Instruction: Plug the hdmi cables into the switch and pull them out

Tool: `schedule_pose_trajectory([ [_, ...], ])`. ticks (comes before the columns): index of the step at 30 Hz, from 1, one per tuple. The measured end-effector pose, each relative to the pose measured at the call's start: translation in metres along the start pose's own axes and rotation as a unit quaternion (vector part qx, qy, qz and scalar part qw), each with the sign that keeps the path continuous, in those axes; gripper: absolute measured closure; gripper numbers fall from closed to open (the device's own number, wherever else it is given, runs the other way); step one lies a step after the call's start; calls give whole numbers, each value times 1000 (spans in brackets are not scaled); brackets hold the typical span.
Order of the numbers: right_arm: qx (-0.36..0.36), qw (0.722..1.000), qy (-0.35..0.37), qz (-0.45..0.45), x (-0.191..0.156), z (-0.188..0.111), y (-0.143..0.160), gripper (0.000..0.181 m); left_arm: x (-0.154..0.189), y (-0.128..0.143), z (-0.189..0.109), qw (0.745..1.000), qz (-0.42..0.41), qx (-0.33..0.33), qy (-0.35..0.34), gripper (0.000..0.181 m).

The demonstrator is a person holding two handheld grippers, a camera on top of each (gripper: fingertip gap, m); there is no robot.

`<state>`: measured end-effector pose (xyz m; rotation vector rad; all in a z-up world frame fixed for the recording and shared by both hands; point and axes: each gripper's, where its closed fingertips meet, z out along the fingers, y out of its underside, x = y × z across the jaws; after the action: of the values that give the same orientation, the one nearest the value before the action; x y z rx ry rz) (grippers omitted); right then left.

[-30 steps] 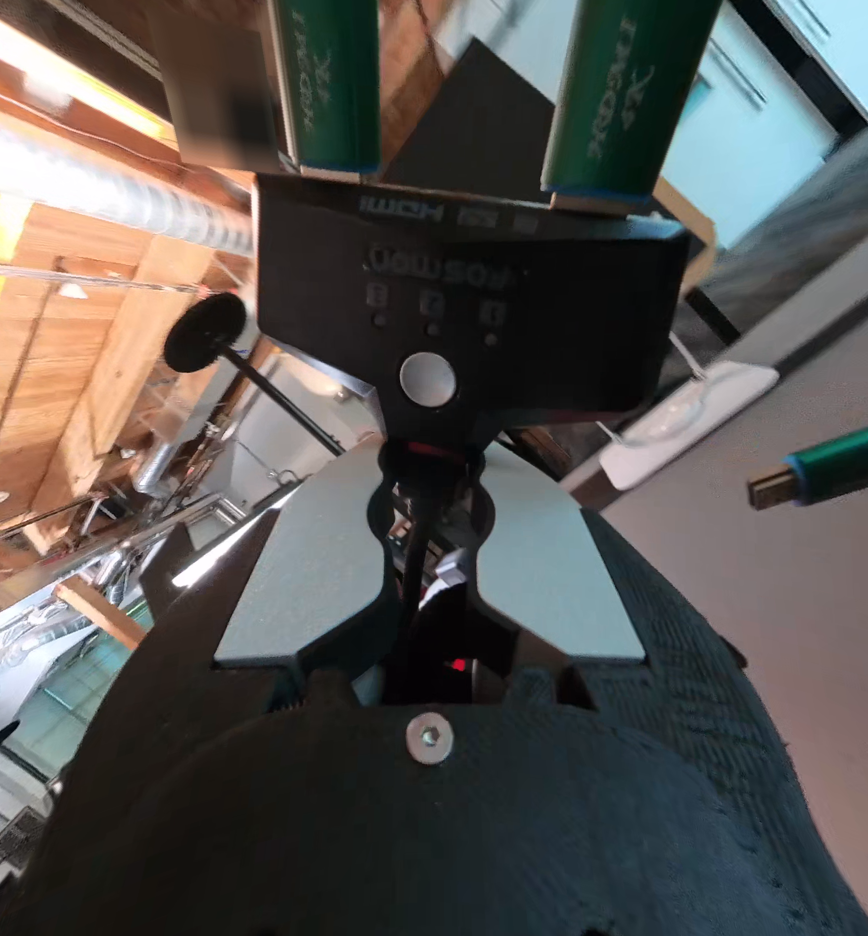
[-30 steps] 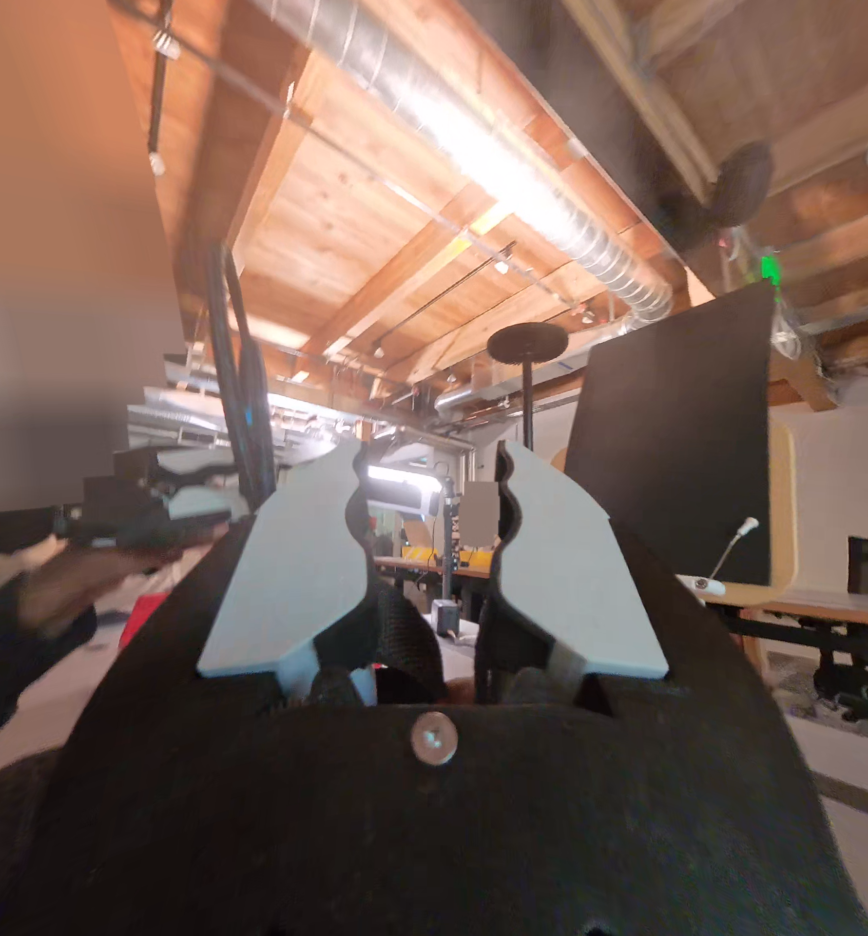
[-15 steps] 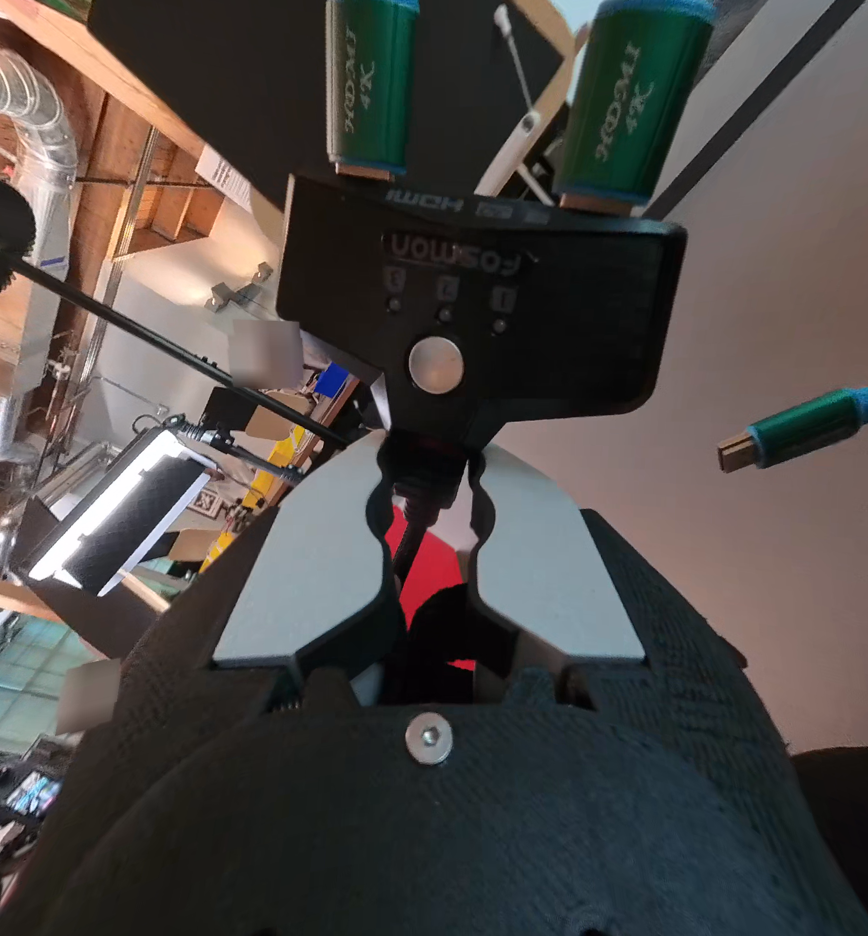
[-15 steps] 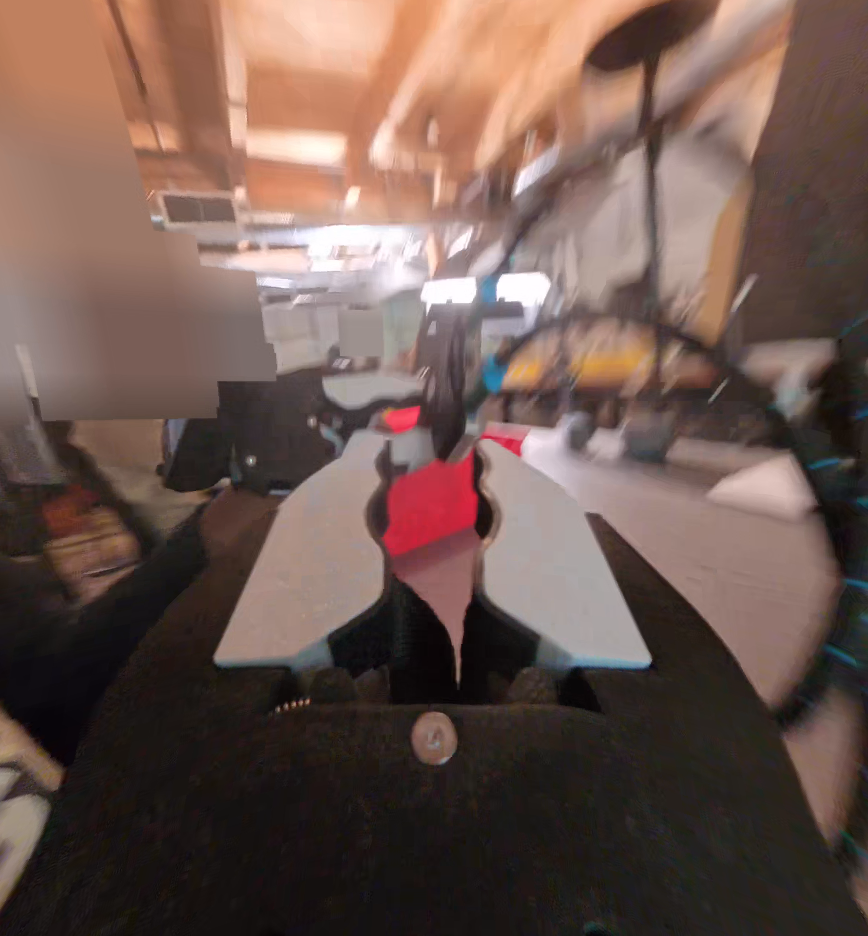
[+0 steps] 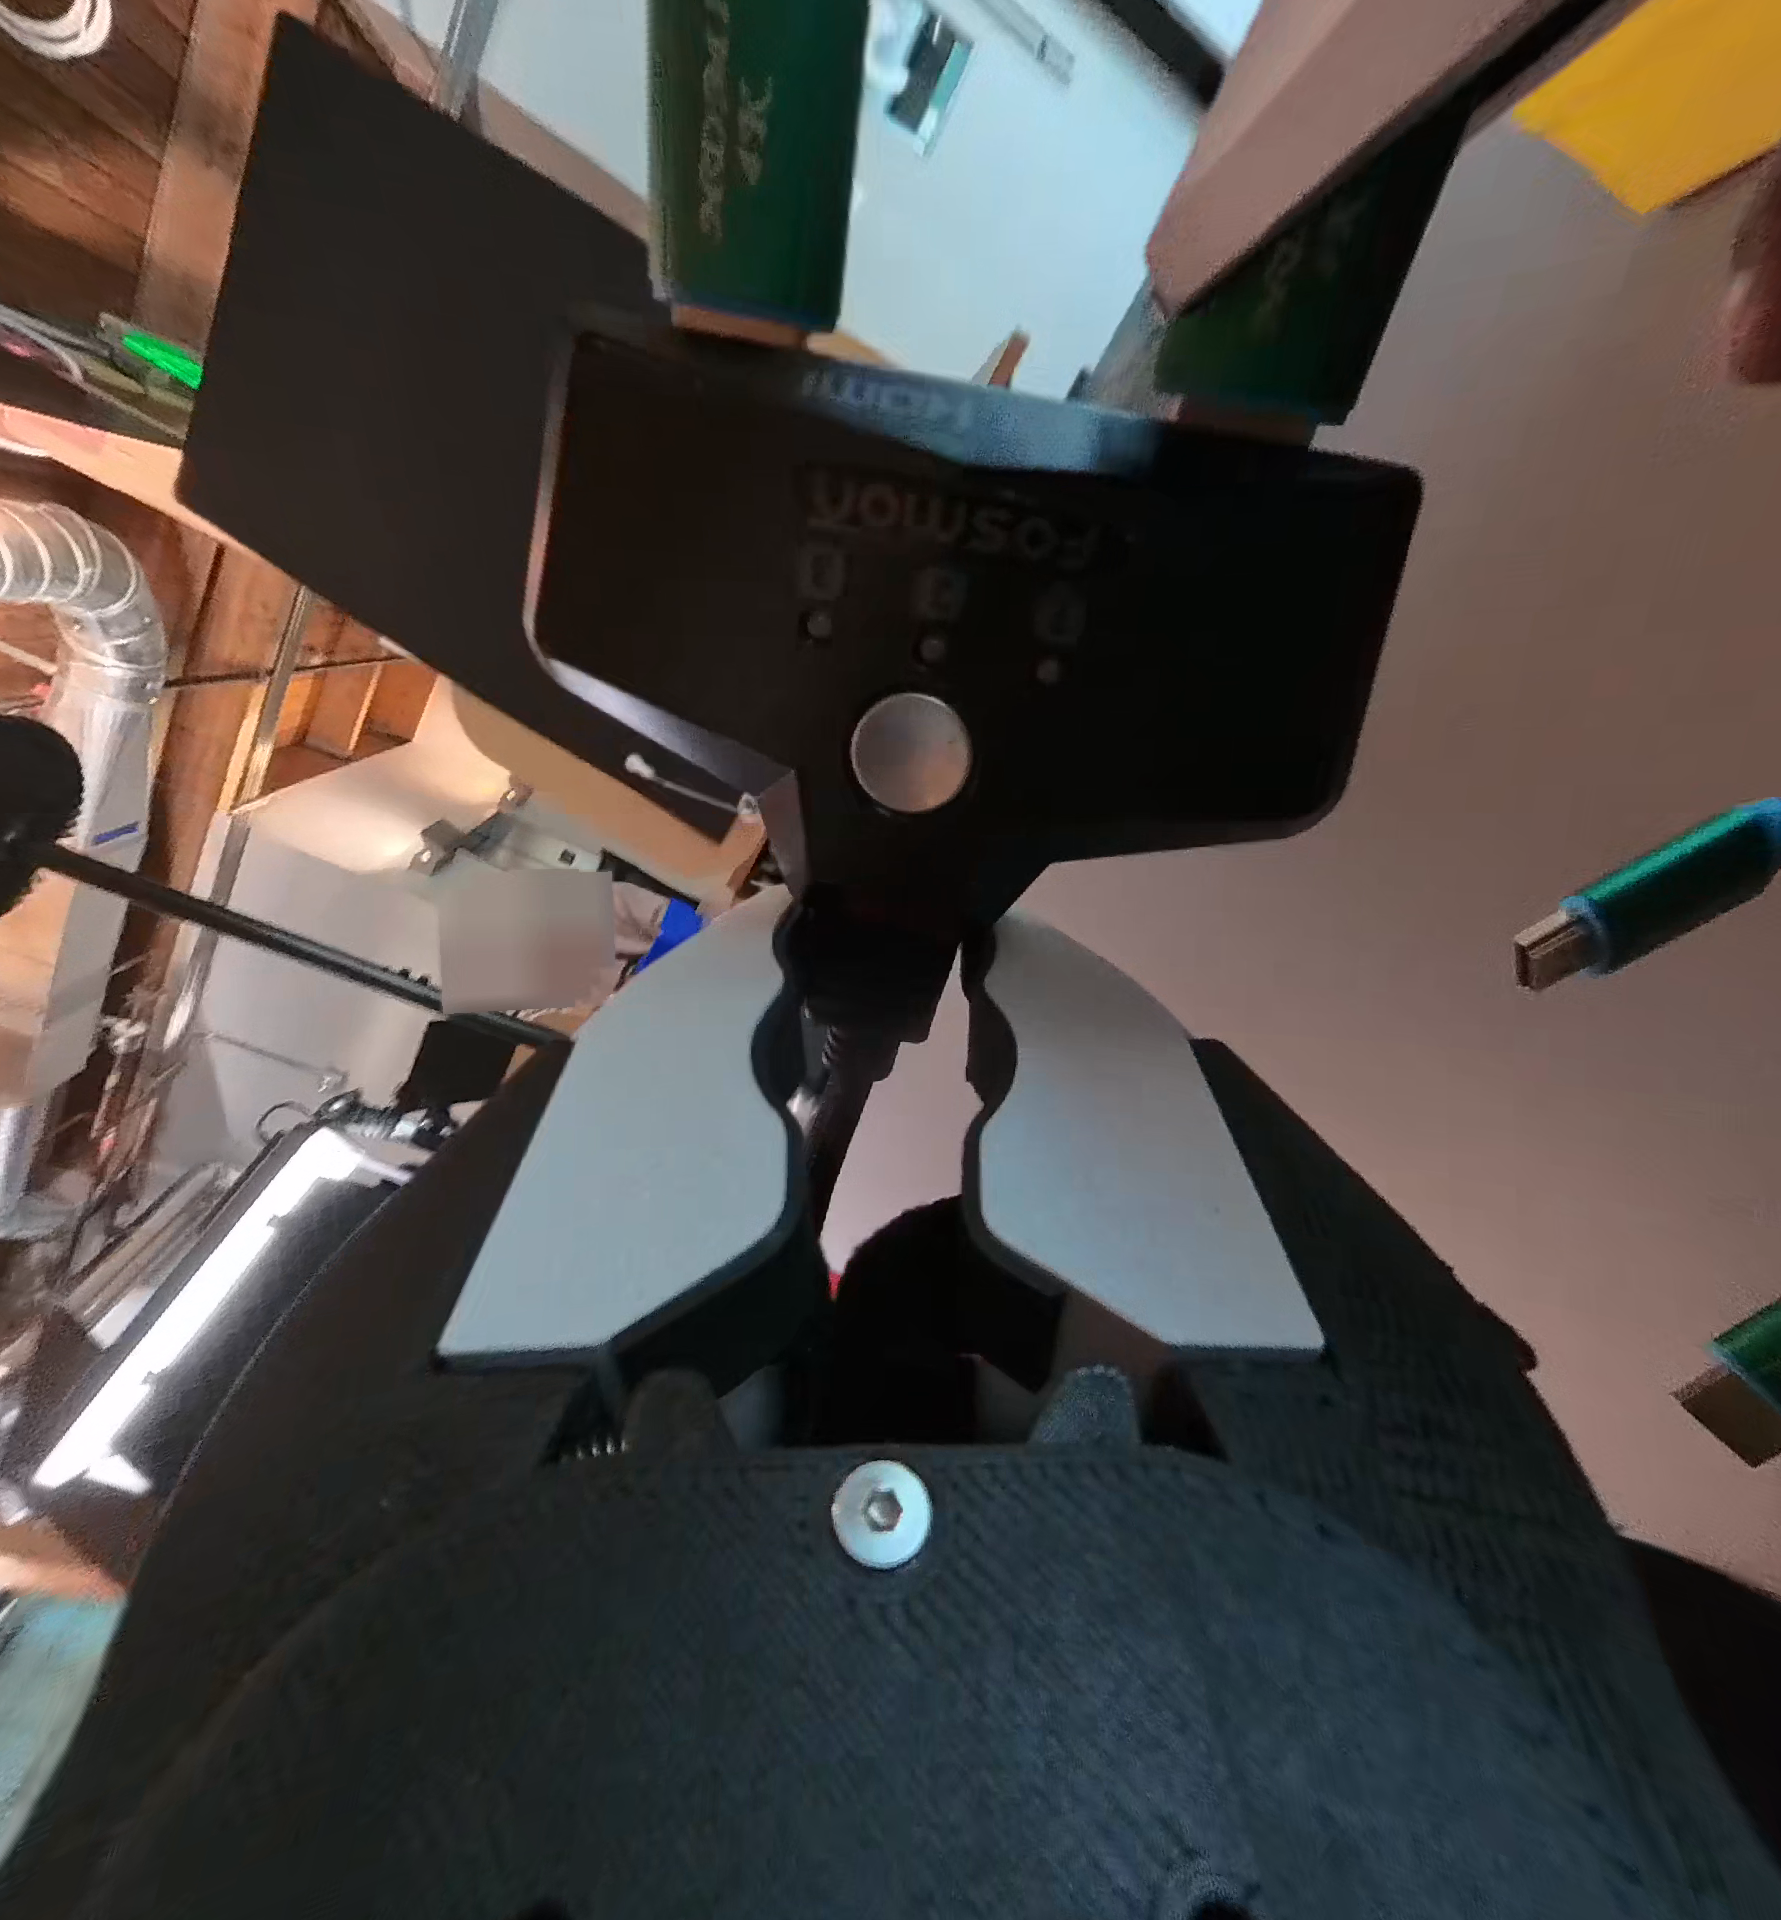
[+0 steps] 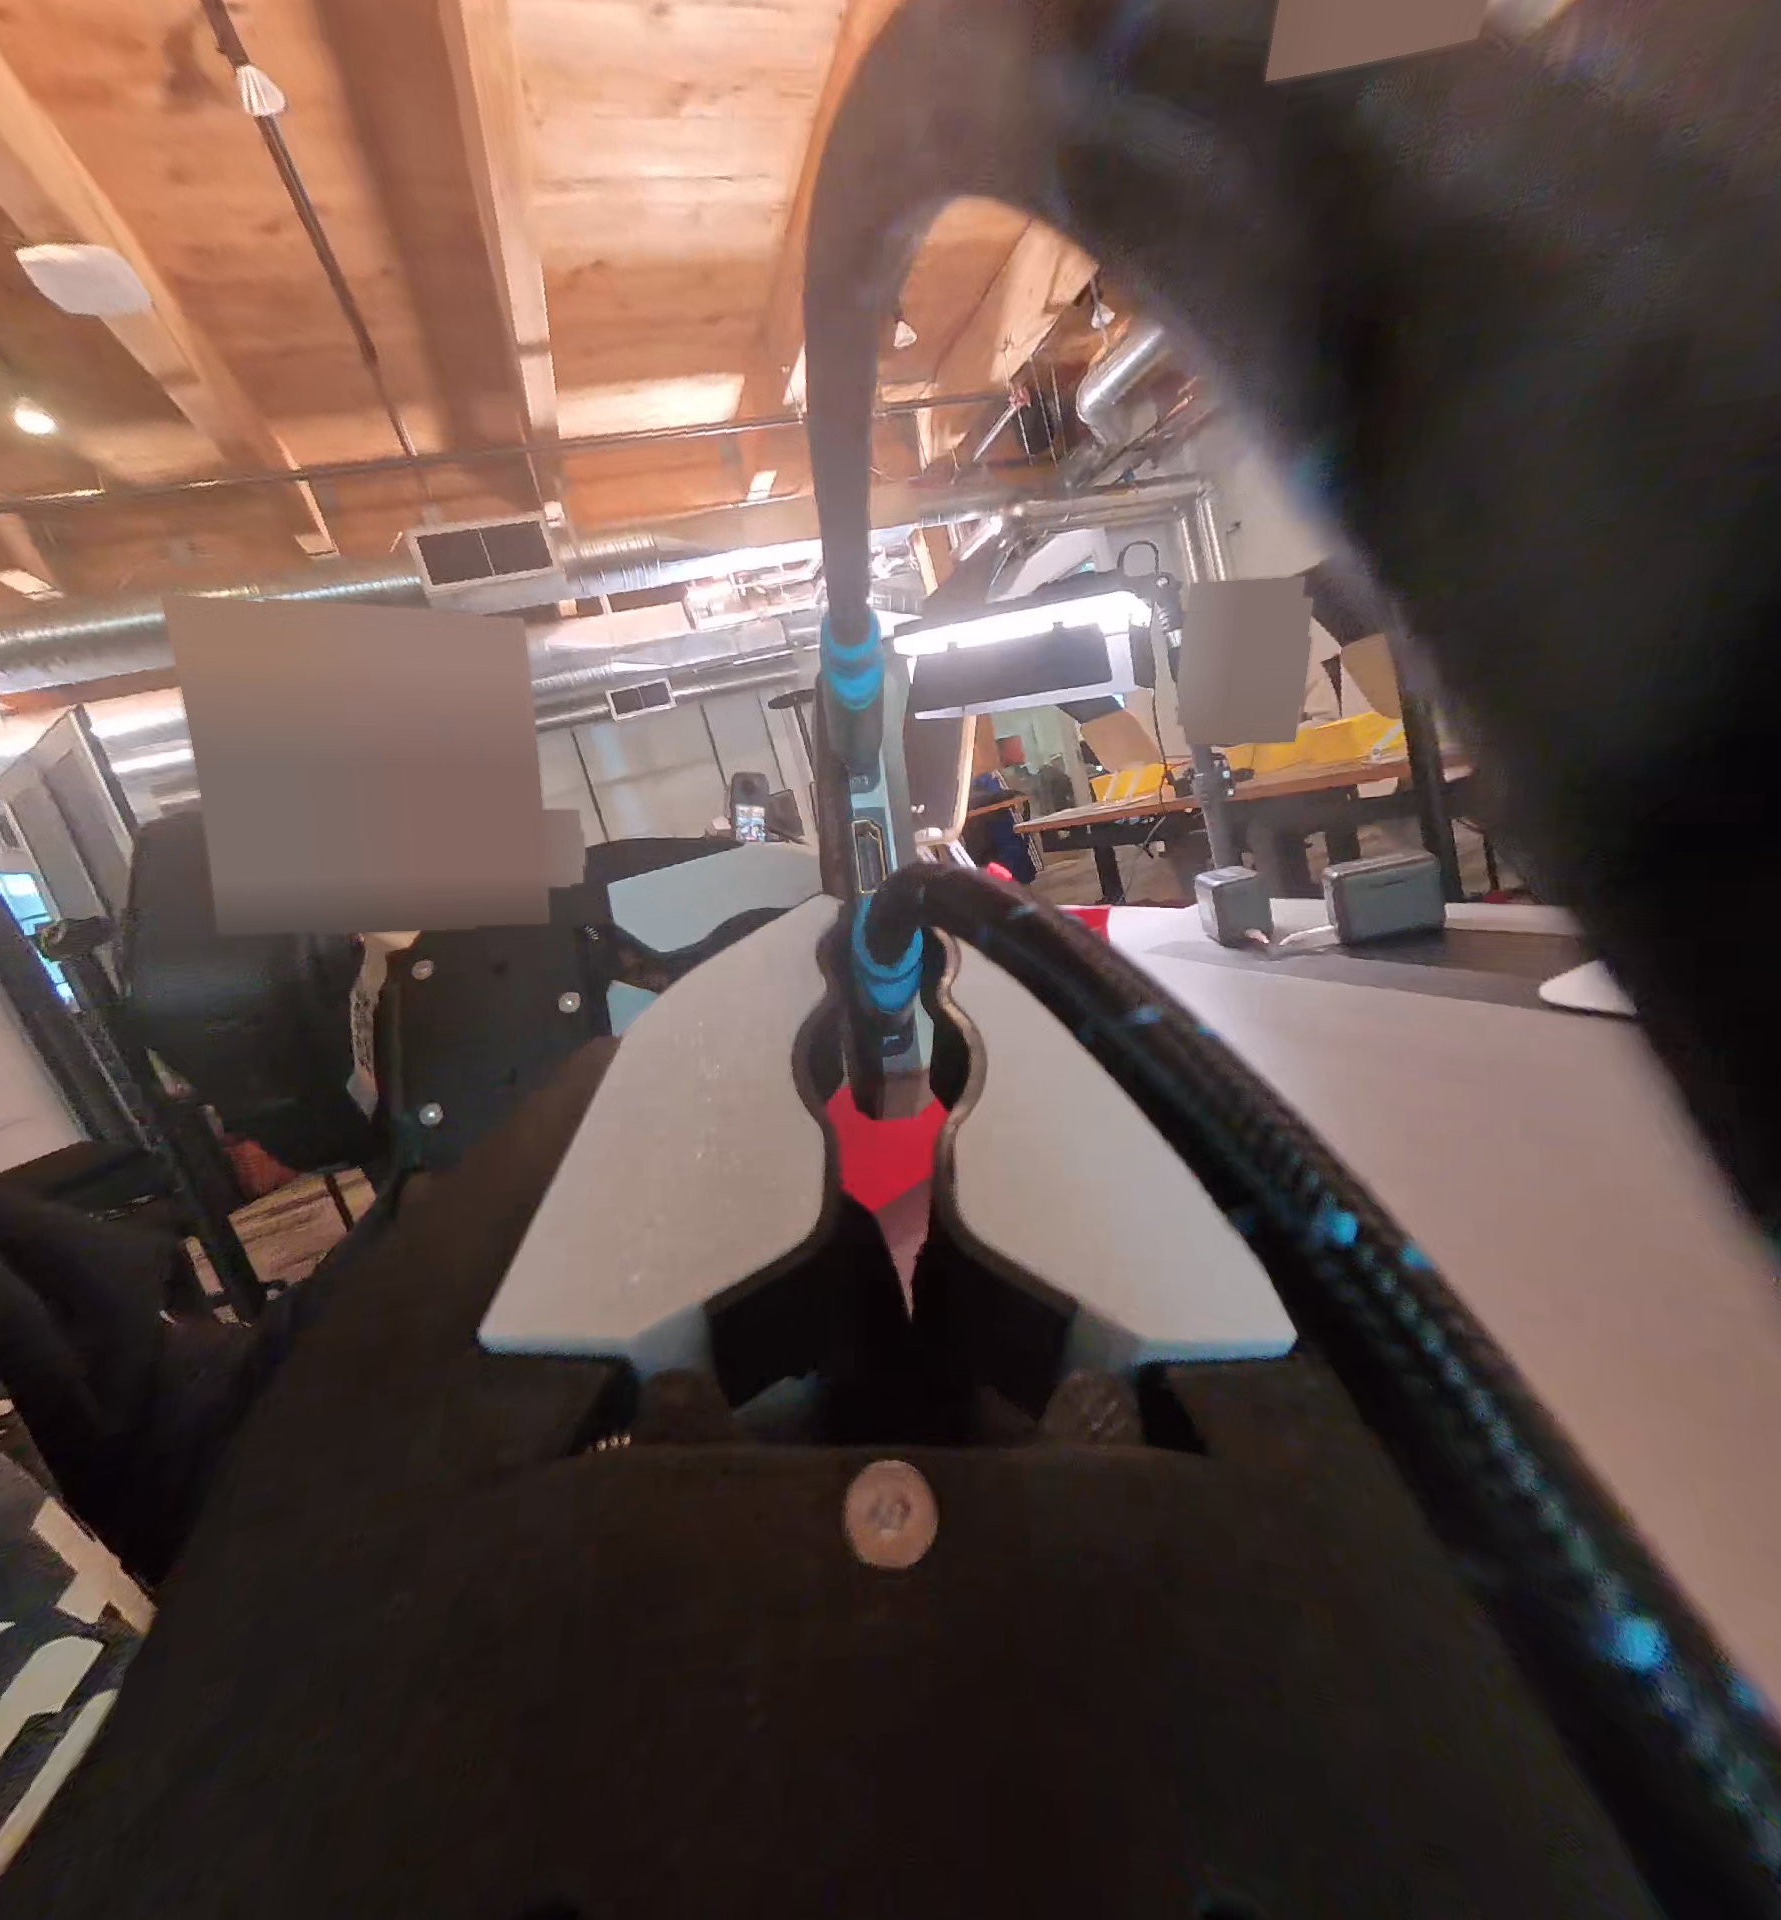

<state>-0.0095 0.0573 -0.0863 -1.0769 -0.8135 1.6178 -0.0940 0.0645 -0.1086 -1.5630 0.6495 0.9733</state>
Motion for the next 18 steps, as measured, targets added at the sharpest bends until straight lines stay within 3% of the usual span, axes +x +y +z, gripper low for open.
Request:
schedule_pose_trajectory([
  [5, 17, 999, -3, -33, -5, -2, -5, 170, -12, 3, -17, 1000, -8, -18, 18, 136],
  [7, 21, 999, -6, -39, -7, -2, -5, 170, -28, 16, -31, 998, 1, -49, 32, 132],
  [9, 19, 999, -7, -38, -8, -2, -4, 170, -56, 40, -51, 994, -68, -66, 59, 132],
  [11, 19, 999, -9, -41, -9, -1, -4, 170, -76, 74, -70, 972, -188, -82, 116, 130],
  [13, 20, 999, -10, -43, -10, -1, -4, 170, -75, 112, -84, 930, -296, -104, 192, 120],
  [16, 16, 999, -12, -45, -10, 1, -2, 170, -64, 161, -79, 883, -376, -127, 250, 119],
  [18, 14, 999, -13, -49, -11, 1, -2, 170, -51, 186, -66, 865, -391, -165, 266, 119],
])
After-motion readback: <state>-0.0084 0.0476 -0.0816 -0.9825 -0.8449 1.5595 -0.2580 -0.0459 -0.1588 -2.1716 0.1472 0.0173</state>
